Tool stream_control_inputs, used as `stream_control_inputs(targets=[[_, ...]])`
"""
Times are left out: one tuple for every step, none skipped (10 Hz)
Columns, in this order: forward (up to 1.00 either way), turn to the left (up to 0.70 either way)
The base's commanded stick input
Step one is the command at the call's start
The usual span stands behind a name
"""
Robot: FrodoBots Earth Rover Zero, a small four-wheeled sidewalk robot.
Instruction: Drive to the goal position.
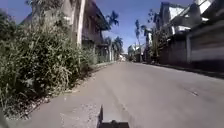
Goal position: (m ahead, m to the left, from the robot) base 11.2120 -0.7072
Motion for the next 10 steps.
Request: stream_control_inputs(targets=[[0.70,0.00],[0.70,0.00],[0.70,0.00],[0.70,0.00],[0.70,0.00],[0.70,0.00],[0.70,0.00],[0.70,0.00],[0.70,0.00],[0.70,0.00]])
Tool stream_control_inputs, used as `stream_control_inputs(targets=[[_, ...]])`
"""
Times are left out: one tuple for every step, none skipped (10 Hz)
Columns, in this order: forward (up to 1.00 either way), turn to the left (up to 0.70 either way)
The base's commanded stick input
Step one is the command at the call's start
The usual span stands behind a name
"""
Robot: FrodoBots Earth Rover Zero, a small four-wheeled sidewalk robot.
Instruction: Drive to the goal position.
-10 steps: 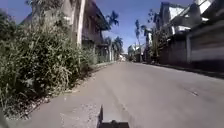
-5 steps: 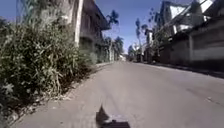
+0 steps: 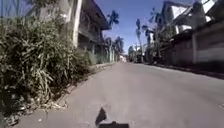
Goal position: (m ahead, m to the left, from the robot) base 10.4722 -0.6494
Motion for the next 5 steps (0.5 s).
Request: stream_control_inputs(targets=[[0.70,0.00],[0.70,0.00],[0.70,0.00],[0.70,0.00],[0.70,0.00]])
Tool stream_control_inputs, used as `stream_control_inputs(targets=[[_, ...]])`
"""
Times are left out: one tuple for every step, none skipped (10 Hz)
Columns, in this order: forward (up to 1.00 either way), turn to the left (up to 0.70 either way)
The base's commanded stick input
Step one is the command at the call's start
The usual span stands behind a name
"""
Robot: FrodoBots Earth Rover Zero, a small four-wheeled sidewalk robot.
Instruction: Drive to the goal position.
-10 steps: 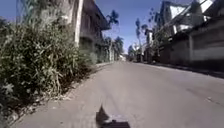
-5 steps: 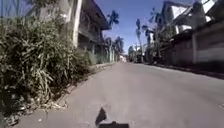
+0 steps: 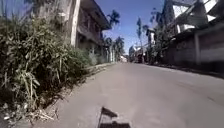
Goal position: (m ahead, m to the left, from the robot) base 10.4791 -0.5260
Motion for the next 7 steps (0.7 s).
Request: stream_control_inputs(targets=[[0.70,0.00],[0.70,0.00],[0.70,0.00],[0.70,0.00],[0.70,0.00],[0.70,0.00],[0.70,0.00]])
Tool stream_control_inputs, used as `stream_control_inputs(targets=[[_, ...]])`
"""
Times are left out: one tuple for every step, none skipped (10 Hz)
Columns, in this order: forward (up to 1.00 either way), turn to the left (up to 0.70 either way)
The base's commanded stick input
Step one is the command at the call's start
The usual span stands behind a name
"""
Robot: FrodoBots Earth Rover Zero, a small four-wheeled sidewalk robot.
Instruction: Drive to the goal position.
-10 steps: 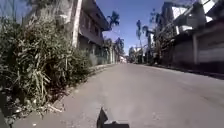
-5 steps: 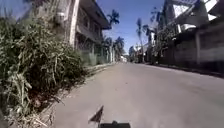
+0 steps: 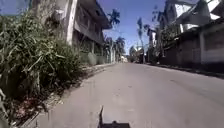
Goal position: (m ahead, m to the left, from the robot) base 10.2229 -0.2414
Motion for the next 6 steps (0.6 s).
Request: stream_control_inputs(targets=[[0.70,0.00],[0.70,0.00],[0.70,0.00],[0.70,0.00],[0.70,0.00],[0.70,0.00]])
